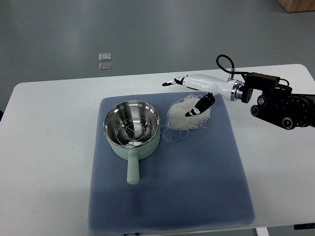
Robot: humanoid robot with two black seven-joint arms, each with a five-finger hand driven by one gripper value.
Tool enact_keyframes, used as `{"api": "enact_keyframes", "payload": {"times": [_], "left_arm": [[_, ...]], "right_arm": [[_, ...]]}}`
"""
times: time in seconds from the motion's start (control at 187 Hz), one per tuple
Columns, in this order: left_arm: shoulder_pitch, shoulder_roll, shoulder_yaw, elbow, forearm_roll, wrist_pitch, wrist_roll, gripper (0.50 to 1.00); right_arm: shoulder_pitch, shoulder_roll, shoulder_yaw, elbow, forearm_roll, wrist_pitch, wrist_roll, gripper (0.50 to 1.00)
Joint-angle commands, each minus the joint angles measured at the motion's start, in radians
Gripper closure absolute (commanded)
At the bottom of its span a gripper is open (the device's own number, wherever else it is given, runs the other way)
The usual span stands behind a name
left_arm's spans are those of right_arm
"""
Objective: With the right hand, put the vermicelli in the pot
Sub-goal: 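Lower the right hand onto the vermicelli and close fingers around it, then lift the vermicelli with the right hand and carry it over the pot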
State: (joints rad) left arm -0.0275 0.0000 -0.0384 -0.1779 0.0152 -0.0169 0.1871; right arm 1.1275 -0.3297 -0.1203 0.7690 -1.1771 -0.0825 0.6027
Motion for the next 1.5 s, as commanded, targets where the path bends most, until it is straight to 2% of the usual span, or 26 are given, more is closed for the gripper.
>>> {"api": "enact_keyframes", "payload": {"times": [0.0, 0.336, 0.427, 0.587, 0.71, 0.715, 0.72, 0.726, 0.731, 0.736, 0.742, 0.747, 0.758, 0.763, 0.768, 0.774, 0.779, 0.784, 0.795, 0.902, 1.179, 1.366, 1.494], "left_arm": [[0.000, 0.000, -0.001, 0.000, 0.000, 0.000, 0.000, 0.500], [0.000, 0.000, 0.000, 0.000, 0.000, 0.000, 0.000, 0.500], [0.000, 0.000, 0.000, 0.000, 0.000, 0.000, 0.000, 0.500], [0.000, 0.000, 0.000, -0.002, 0.000, 0.000, 0.000, 0.500], [0.000, 0.000, 0.000, -0.002, 0.000, 0.000, 0.000, 0.500], [0.000, 0.000, 0.000, -0.002, 0.000, 0.000, 0.000, 0.500], [0.000, 0.000, 0.000, -0.002, 0.000, 0.000, 0.000, 0.500], [0.000, 0.000, 0.000, -0.002, 0.000, 0.000, 0.000, 0.500], [0.000, 0.000, 0.000, -0.002, 0.000, 0.000, 0.000, 0.500], [0.001, 0.000, 0.000, -0.002, 0.000, 0.000, 0.000, 0.500], [0.001, 0.000, 0.000, -0.002, 0.000, 0.000, 0.000, 0.500], [0.000, 0.000, 0.000, -0.002, 0.000, 0.000, 0.000, 0.500], [0.000, 0.000, 0.000, -0.002, 0.000, 0.000, 0.000, 0.500], [0.000, 0.000, 0.000, -0.002, 0.000, 0.000, 0.000, 0.500], [0.000, 0.000, 0.000, -0.002, 0.000, 0.000, 0.000, 0.500], [0.000, 0.000, 0.000, -0.002, 0.000, 0.000, 0.000, 0.500], [0.000, 0.000, 0.000, -0.002, 0.000, 0.000, 0.000, 0.500], [0.000, 0.000, 0.000, -0.002, 0.000, 0.000, 0.000, 0.500], [0.001, 0.000, 0.000, 0.000, 0.000, 0.000, 0.000, 0.500], [0.000, 0.000, 0.000, 0.000, 0.000, 0.000, 0.000, 0.500], [0.000, 0.000, 0.000, -0.002, 0.000, 0.000, 0.000, 0.500], [0.000, 0.000, 0.000, 0.000, 0.000, 0.000, 0.000, 0.500], [0.000, 0.000, 0.000, 0.000, 0.000, 0.000, 0.000, 0.500]], "right_arm": [[0.026, 0.009, -0.084, -0.001, -0.044, 0.001, 0.002, 0.574], [0.048, 0.034, -0.199, -0.074, -0.064, -0.002, -0.017, 0.574], [0.043, 0.057, -0.203, -0.103, -0.064, -0.008, -0.040, 0.579], [0.041, 0.087, -0.203, -0.119, -0.064, -0.011, -0.052, 0.634], [0.043, 0.110, -0.203, -0.134, -0.064, -0.014, -0.052, 0.775], [0.041, 0.112, -0.203, -0.135, -0.064, -0.014, -0.052, 0.795], [0.041, 0.112, -0.203, -0.136, -0.064, -0.014, -0.052, 0.795], [0.041, 0.113, -0.203, -0.137, -0.064, -0.014, -0.052, 0.822], [0.041, 0.113, -0.203, -0.137, -0.064, -0.014, -0.052, 0.822], [0.041, 0.113, -0.203, -0.139, -0.064, -0.014, -0.052, 0.850], [0.041, 0.113, -0.203, -0.139, -0.064, -0.014, -0.052, 0.850], [0.041, 0.115, -0.203, -0.140, -0.064, -0.014, -0.053, 0.881], [0.041, 0.115, -0.203, -0.140, -0.064, -0.014, -0.053, 0.881], [0.041, 0.116, -0.203, -0.142, -0.064, -0.014, -0.053, 0.915], [0.041, 0.116, -0.203, -0.142, -0.064, -0.014, -0.053, 0.916], [0.041, 0.116, -0.203, -0.143, -0.064, -0.014, -0.053, 0.952], [0.041, 0.116, -0.203, -0.143, -0.064, -0.014, -0.053, 0.953], [0.040, 0.118, -0.203, -0.143, -0.064, -0.014, -0.055, 0.989], [0.040, 0.118, -0.202, -0.145, -0.064, -0.016, -0.058, 1.000], [0.038, 0.118, -0.199, -0.148, -0.062, -0.037, -0.080, 1.000], [0.066, 0.106, -0.131, -0.143, -0.021, -0.102, -0.067, 1.000], [0.137, 0.089, 0.067, -0.105, 0.002, -0.056, -0.064, 1.000], [0.183, 0.077, 0.145, -0.027, 0.004, 0.000, -0.064, 1.000]]}}
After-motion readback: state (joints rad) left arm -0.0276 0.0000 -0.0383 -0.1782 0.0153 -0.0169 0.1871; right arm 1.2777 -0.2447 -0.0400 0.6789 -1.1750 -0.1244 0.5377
